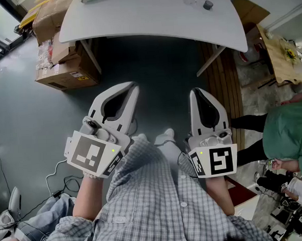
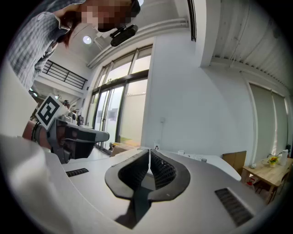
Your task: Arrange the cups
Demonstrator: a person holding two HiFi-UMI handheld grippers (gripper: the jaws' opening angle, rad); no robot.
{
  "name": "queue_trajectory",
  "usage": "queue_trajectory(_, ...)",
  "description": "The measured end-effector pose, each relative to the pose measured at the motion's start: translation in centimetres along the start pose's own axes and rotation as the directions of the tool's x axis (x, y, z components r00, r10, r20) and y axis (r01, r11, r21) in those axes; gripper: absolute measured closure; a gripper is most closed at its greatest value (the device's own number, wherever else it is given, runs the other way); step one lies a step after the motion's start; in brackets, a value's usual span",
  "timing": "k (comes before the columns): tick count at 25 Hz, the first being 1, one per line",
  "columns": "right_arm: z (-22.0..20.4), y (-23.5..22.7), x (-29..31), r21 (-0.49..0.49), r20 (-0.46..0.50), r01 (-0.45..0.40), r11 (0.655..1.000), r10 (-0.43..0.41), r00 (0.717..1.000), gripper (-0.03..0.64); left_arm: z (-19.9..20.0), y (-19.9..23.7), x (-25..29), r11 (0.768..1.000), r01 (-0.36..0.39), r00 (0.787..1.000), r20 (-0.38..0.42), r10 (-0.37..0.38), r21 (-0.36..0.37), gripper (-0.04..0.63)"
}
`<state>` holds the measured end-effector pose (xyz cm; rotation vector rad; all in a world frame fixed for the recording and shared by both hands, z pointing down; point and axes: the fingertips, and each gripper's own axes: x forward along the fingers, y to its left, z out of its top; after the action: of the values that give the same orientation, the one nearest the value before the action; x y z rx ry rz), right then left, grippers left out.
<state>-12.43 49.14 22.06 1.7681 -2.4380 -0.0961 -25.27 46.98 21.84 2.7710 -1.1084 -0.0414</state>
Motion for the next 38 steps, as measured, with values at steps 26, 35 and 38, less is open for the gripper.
queue_trajectory(26,-1.4,-1.8,2.1,0.045,-0.011,0.011,0.999,-0.01,1.0,0.588,0.1,2.8,-1.5,0.994,-0.108,0.994,-0.008,0.108,0.017,0.584)
queue_trajectory(35,-0.9,-4.9,6.6,0.053,0.014,-0.03,0.998,0.029,0.999,0.588,1.3,5.4,2.0,0.982,-0.188,0.982,0.009,0.188,-0.003,0.584)
queue_trajectory(38,-1.1,-6.7,8.2,0.052,0.003,-0.041,0.998,0.041,0.999,0.588,1.4,6.0,4.3,0.979,-0.202,0.979,0.009,0.202,-0.005,0.584)
